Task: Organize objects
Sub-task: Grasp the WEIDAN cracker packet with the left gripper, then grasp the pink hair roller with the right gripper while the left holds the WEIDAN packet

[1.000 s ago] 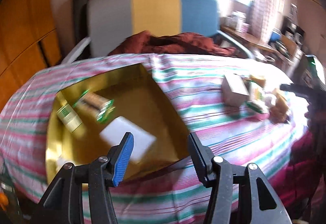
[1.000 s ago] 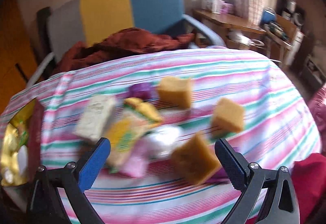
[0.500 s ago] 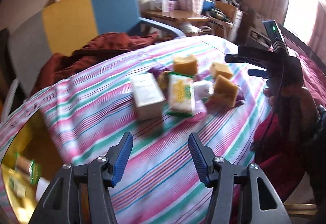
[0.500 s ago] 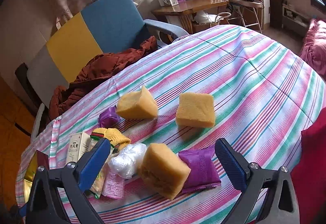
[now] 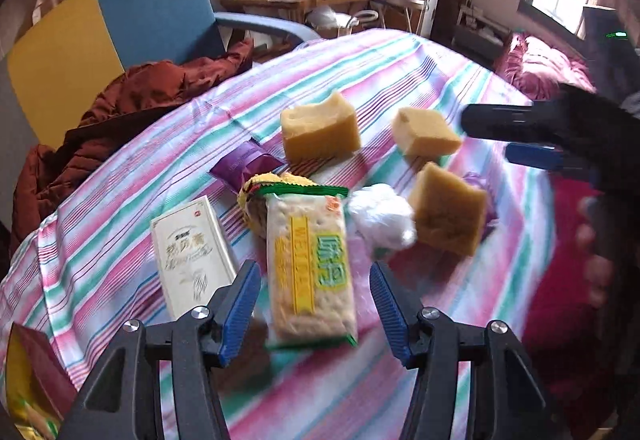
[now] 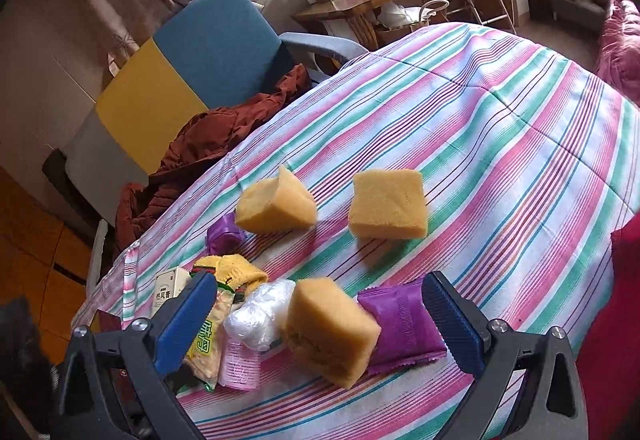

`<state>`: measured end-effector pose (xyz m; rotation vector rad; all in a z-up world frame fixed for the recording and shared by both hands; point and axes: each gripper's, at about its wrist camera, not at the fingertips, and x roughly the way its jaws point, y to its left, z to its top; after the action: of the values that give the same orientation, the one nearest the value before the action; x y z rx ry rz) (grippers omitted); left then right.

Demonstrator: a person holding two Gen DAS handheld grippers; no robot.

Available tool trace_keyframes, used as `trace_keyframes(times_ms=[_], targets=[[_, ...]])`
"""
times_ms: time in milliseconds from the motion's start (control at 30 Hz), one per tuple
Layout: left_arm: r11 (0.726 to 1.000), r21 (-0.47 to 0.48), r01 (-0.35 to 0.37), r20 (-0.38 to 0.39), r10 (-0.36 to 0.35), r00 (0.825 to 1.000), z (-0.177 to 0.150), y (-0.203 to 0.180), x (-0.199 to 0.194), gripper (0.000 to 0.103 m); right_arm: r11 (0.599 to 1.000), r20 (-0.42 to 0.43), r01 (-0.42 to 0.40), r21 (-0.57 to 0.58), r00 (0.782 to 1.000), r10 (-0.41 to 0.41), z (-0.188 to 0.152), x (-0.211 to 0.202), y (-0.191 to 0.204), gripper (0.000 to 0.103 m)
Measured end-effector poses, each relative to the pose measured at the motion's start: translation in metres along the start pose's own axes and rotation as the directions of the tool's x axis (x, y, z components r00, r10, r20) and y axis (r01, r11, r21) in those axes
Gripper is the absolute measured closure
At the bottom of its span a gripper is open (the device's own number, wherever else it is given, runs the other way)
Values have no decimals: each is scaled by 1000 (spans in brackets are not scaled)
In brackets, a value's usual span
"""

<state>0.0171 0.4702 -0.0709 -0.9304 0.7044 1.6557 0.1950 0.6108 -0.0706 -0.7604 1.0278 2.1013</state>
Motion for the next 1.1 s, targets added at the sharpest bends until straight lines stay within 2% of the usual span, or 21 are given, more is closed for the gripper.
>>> trace_keyframes(times_ms=[167,200,233,300,433,567,700,800,867,933,1000,1100], targets=[[1000,1,12,-47,-12,999,7,2,27,47,1000,-5,-10,-5,1000,10,0,1,2,0],[1000,-6,24,-45,-24,999,7,3,30,48,1000,-3,-11,-6,1000,11,0,0,2,0],[999,-24,46,-29,-47,998,6,5,30,54,1000,-1,-13,-5,1000,13,0,0,2,0],[996,-57,67,-23,-68,997,3,7,28,54,1000,1,-15,-4,1000,15,1,-1,1,0],[994,-78,79,-7,-80,997,-19,5,13,54,999,4,-33,-14,999,33,1,-2,4,0],[988,-129,81,5,-81,997,-51,8,-13,54,992,3,-107,-64,994,108,-1,-6,16,0],[987,-158,42,22,-39,999,-88,11,-36,54,968,-89,-217,-129,974,207,-9,3,36,0],[979,-204,30,9,-29,1000,-114,18,-43,54,942,-158,-258,-213,961,228,-20,9,56,0],[973,-231,9,-7,-11,1000,-131,20,-43,54,914,-242,-304,-268,940,242,-33,18,70,0],[968,-251,-1,-22,-5,1000,-143,21,-41,54,887,-338,-317,-336,919,201,-51,30,85,0],[967,-256,-13,-20,8,1000,-152,20,-39,54,878,-376,-268,-397,920,111,-64,42,92,1],[969,-245,-20,8,23,1000,-158,17,-42,54,895,-409,-223,-388,911,49,-68,56,86,0]])
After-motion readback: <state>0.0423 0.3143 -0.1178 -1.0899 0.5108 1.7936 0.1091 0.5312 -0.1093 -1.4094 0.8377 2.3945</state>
